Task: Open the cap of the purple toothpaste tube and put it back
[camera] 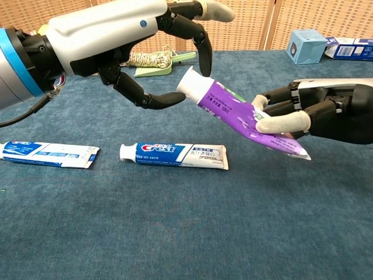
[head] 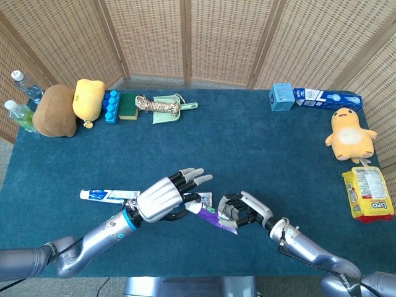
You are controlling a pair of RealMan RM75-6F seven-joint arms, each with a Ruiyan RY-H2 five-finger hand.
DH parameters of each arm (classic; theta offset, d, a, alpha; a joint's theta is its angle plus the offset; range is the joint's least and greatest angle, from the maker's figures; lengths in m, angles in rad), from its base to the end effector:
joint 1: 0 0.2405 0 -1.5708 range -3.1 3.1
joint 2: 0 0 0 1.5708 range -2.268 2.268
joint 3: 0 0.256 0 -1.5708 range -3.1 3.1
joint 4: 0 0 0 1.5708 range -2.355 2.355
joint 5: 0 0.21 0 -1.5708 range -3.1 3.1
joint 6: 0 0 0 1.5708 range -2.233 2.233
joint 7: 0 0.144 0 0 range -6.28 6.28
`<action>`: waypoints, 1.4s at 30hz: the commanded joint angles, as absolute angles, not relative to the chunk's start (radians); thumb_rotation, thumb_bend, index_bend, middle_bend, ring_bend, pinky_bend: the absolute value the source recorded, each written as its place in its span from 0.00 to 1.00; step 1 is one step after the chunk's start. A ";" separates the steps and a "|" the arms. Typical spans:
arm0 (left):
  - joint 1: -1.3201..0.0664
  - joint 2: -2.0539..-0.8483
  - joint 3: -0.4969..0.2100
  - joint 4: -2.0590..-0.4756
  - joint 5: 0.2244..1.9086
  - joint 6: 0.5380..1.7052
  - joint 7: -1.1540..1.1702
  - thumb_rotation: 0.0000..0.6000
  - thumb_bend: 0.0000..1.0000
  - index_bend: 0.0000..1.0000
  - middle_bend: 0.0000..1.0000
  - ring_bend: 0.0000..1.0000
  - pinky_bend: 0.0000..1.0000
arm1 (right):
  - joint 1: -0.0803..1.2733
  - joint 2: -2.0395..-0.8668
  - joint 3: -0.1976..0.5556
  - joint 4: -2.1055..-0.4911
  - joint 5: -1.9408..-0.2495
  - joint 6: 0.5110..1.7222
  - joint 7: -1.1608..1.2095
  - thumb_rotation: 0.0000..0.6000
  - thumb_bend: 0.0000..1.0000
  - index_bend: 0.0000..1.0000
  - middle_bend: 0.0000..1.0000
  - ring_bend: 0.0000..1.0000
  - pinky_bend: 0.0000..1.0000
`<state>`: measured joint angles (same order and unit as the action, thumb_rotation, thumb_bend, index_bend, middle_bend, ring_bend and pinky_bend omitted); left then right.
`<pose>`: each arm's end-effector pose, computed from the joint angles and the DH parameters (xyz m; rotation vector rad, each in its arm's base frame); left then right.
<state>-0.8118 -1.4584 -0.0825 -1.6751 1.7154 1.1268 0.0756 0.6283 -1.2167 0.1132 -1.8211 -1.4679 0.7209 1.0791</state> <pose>-0.0537 0.2751 0.0087 -2.2283 -0.5889 -1.4890 -0.1494 -0.2680 0.0257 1.4552 -2.4080 1.2561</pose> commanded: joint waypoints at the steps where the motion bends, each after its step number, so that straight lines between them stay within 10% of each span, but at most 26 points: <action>1: -0.811 -1.461 -0.083 -1.672 1.715 1.130 0.074 1.00 0.34 0.49 0.09 0.00 0.14 | 0.629 -1.213 0.108 -1.815 -1.480 0.730 1.111 1.00 0.47 0.86 0.65 0.58 0.69; 42: -0.807 -1.459 -0.103 -1.666 1.705 1.166 0.062 1.00 0.33 0.49 0.11 0.02 0.17 | 0.667 -1.218 -0.012 -1.720 -1.669 0.920 1.545 1.00 0.49 0.87 0.67 0.62 0.71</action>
